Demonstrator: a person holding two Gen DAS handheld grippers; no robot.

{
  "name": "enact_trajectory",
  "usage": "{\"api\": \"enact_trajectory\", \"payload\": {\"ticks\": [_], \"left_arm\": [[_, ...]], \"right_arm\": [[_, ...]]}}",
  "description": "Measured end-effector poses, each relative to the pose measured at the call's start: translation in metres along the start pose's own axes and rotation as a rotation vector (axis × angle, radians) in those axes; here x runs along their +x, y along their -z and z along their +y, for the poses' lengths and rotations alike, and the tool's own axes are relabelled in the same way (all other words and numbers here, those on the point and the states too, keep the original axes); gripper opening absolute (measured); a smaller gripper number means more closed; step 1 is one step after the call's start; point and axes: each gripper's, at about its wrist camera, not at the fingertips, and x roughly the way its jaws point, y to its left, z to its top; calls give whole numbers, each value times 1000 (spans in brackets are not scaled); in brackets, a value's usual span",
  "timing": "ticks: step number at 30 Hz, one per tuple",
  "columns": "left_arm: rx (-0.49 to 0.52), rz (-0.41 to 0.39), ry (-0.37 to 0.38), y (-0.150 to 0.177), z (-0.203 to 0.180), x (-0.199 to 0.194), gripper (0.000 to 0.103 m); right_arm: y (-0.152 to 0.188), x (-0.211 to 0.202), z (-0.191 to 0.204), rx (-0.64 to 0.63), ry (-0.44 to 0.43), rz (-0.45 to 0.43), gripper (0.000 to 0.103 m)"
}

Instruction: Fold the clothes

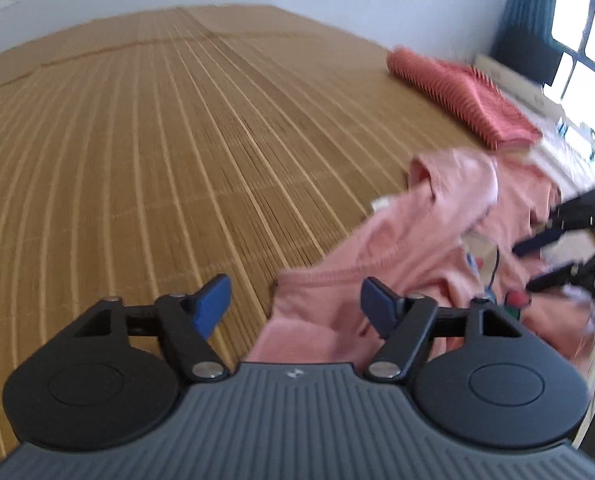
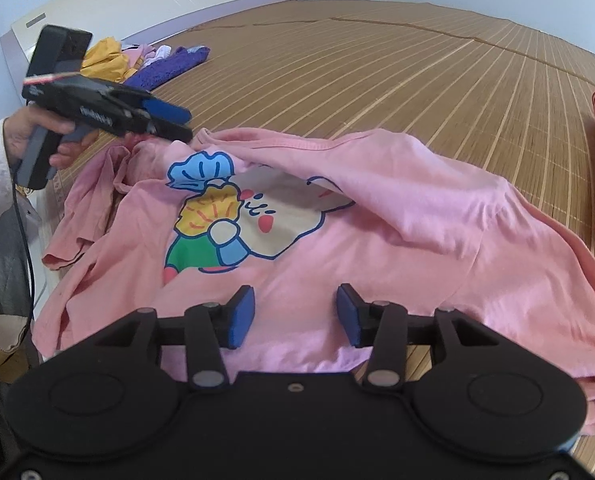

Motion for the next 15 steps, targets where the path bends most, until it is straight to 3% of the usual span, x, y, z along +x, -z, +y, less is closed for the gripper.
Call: {"api": "enact_trajectory", "payload": {"ticks": [4, 6, 9, 15], "left_arm": [[80, -3, -77, 3, -10, 9, 44], [80, -19, -92, 5, -13, 9, 16], [54, -45, -104, 7, -16, 10, 11], [172, -135, -227, -15, -25, 1, 9]], "right_arm": [[0, -1, 0, 14, 4, -6, 48], [0, -2, 1, 13, 6, -7, 48], [1, -1, 1, 9, 10, -4, 48], [1, 2, 4, -5, 25, 0, 48]]}}
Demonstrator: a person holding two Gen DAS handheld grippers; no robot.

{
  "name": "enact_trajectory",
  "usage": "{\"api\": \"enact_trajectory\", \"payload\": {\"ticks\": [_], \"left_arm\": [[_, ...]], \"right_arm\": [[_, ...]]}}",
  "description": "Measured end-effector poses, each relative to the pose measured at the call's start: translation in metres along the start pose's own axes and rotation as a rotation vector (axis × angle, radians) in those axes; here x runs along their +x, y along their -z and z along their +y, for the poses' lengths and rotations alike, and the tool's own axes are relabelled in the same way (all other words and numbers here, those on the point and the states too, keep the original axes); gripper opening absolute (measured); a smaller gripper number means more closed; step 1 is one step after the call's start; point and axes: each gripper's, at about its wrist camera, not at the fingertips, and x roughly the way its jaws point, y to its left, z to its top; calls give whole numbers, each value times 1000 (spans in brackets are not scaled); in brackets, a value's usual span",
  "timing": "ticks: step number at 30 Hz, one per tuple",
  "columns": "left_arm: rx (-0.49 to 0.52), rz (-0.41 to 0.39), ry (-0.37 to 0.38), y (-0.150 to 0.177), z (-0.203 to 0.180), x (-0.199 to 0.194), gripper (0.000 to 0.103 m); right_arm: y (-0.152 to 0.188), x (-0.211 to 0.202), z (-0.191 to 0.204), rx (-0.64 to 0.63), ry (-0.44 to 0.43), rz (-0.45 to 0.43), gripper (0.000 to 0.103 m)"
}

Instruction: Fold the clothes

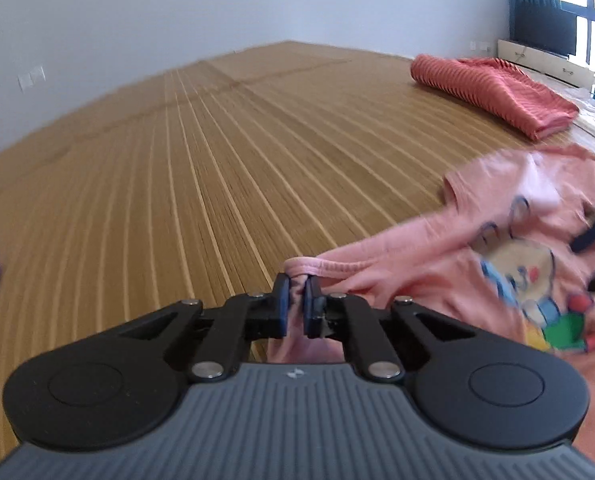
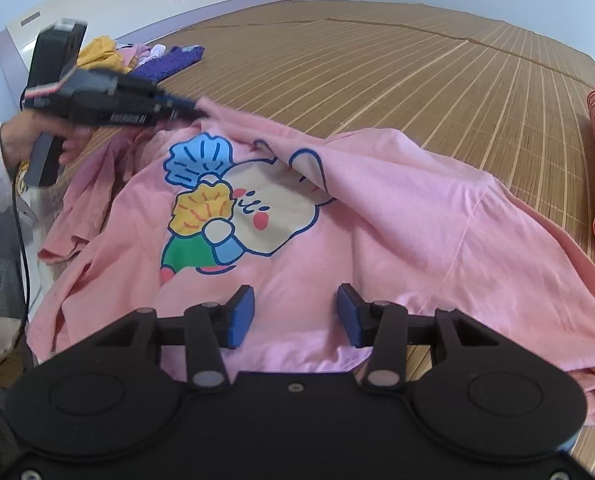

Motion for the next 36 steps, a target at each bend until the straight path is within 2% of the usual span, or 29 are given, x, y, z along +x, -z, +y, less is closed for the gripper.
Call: {"api": "enact_trajectory", "payload": {"ticks": [5, 8, 11, 15, 16, 17, 20, 23, 24, 26, 31, 34, 36], "left_arm": [[89, -58, -85, -37, 2, 8, 9], [72, -58, -93, -51, 9, 27, 9], [65, -34, -95, -54, 8, 53, 9], [80, 21, -105, -42, 0, 86, 10], [71, 12, -106, -40, 2, 86, 10], [62, 3, -108, -38, 3, 86, 13], [35, 2, -125, -40, 7, 76, 41], [11, -12, -124, -42, 13, 53, 44], [5, -29, -121, -41, 13, 41, 48], [-16, -48, -85, -36, 10, 15, 55], [-143, -62, 86, -12, 5, -24, 55], [-190, -81, 141, -5, -1, -19, 55], [-205, -57, 176, -2, -4, -7, 55]], "right_arm": [[0, 0, -3, 15, -7, -2, 48], [0, 1, -3, 22, -1, -16, 48], [1, 4, -2, 30, -6, -22, 48], [1, 4, -2, 33, -16, -21, 49], [1, 4, -2, 34, -20, -21, 50], [1, 4, -2, 32, -21, -21, 50], [1, 4, -1, 30, -22, -22, 52], [0, 4, 0, 34, -20, -26, 52], [0, 4, -1, 41, -24, -28, 52], [0, 3, -5, 62, -35, -42, 53], [-4, -10, -15, 116, -58, -94, 53], [-9, -28, -25, 145, 66, -205, 52], [-14, -36, -33, 171, 176, -267, 46]]}}
